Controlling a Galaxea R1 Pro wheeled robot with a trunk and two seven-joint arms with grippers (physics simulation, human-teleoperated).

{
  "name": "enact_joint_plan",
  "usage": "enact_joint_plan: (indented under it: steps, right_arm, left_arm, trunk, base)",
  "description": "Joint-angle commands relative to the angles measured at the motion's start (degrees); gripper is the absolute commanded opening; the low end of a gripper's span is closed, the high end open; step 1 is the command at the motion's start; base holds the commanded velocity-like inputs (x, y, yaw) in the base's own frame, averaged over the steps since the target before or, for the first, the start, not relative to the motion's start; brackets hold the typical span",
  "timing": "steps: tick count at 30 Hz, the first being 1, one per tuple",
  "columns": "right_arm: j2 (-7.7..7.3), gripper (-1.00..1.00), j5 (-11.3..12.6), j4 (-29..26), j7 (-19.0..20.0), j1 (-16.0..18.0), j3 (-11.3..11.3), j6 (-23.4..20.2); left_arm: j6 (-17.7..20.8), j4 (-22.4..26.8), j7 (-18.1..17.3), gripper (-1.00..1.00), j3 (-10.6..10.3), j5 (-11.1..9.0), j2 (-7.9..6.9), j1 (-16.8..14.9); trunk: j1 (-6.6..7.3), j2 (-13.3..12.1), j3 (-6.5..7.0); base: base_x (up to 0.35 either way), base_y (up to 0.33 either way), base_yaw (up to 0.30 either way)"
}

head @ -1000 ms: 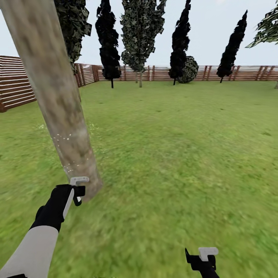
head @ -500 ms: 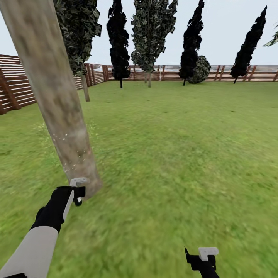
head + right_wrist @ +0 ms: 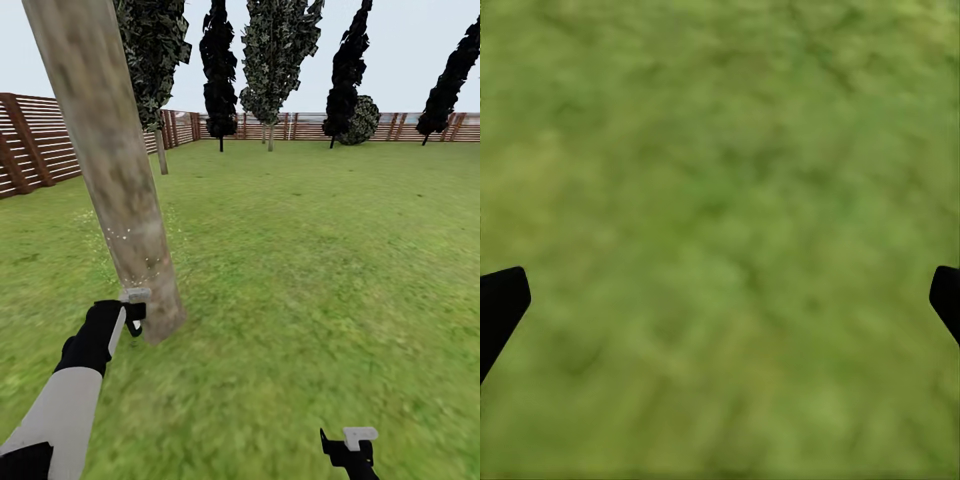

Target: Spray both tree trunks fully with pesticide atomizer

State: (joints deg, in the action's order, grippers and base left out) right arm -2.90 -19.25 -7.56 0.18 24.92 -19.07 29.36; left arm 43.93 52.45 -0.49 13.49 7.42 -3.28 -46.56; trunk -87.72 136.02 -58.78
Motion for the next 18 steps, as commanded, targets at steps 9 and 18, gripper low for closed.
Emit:
enact_joint_plan:
  steps: [9, 18]
  right_arm:
    - [-0.26, 1.00, 0.00, 0.00, 0.01, -0.04, 0.00, 0.02]
    - [-0.11, 1.00, 0.00, -0.09, 0.00, -0.01, 0.00, 0.02]
  left_arm:
    - [0.81, 6.06, 0.03, -1.00, 0.52, 0.58, -1.87, 0.10]
    - [2.31, 6.17, 0.13, -1.00, 0.48, 0.45, -2.93, 0.42]
  trunk:
    - [0.00, 0.00, 0.00]
    - [0.00, 0.00, 0.00]
  base:
    - [0.137, 0.136, 0.000]
    - [0.071, 0.094, 0.031]
